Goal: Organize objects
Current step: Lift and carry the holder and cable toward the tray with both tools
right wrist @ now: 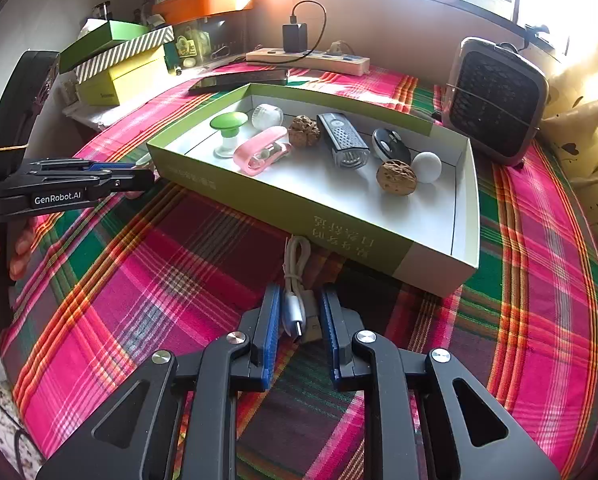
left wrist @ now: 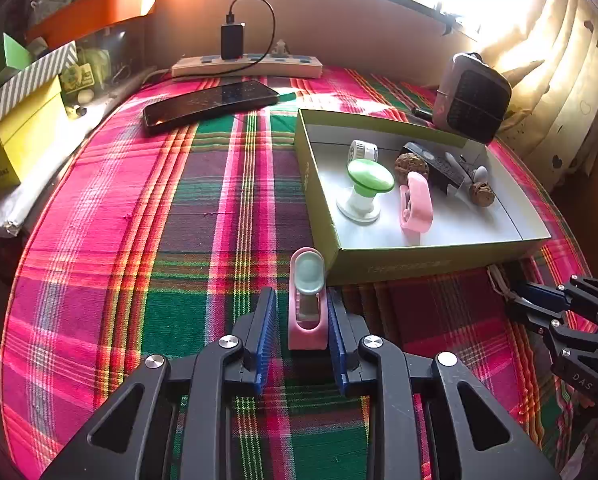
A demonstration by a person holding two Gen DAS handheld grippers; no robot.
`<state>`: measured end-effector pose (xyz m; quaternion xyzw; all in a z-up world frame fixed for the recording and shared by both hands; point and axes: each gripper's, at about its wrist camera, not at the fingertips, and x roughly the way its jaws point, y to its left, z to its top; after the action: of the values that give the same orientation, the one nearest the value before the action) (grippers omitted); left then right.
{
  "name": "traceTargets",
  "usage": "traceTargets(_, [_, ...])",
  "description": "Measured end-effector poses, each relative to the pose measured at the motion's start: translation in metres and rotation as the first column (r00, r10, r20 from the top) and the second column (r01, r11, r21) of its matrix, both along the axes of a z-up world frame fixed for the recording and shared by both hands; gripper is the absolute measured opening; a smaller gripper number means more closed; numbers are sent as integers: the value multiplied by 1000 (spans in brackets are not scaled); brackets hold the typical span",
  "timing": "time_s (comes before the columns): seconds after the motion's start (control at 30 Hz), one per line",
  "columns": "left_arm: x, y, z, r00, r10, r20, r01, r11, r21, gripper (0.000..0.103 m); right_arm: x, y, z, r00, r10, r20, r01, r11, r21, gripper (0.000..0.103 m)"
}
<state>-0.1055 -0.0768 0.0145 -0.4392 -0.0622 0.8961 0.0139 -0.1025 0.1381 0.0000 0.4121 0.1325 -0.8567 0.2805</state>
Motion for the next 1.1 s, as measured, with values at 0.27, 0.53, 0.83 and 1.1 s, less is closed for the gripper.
traceTargets(0.27, [1,-3,0,1000,9,-3,-9,1000,-4,16,1,0,0,1000,-4,0,4,1000,-4,21])
traceTargets(0.53, [2,-2,0,1000,10,-5,-10,1000,-8,16,2,-1,0,1000,-9,0,9,1000,-4,21])
traceTargets(0.83, [3,-2,0,1000,10,-1,-10,1000,3,16,4,1,1,999,-38,19,38,999,-25,20])
traceTargets(1.1, [7,2,1,1000,1,1,-1,1000,4,16,8,2,2,999,-45,25,46,997,-54,20])
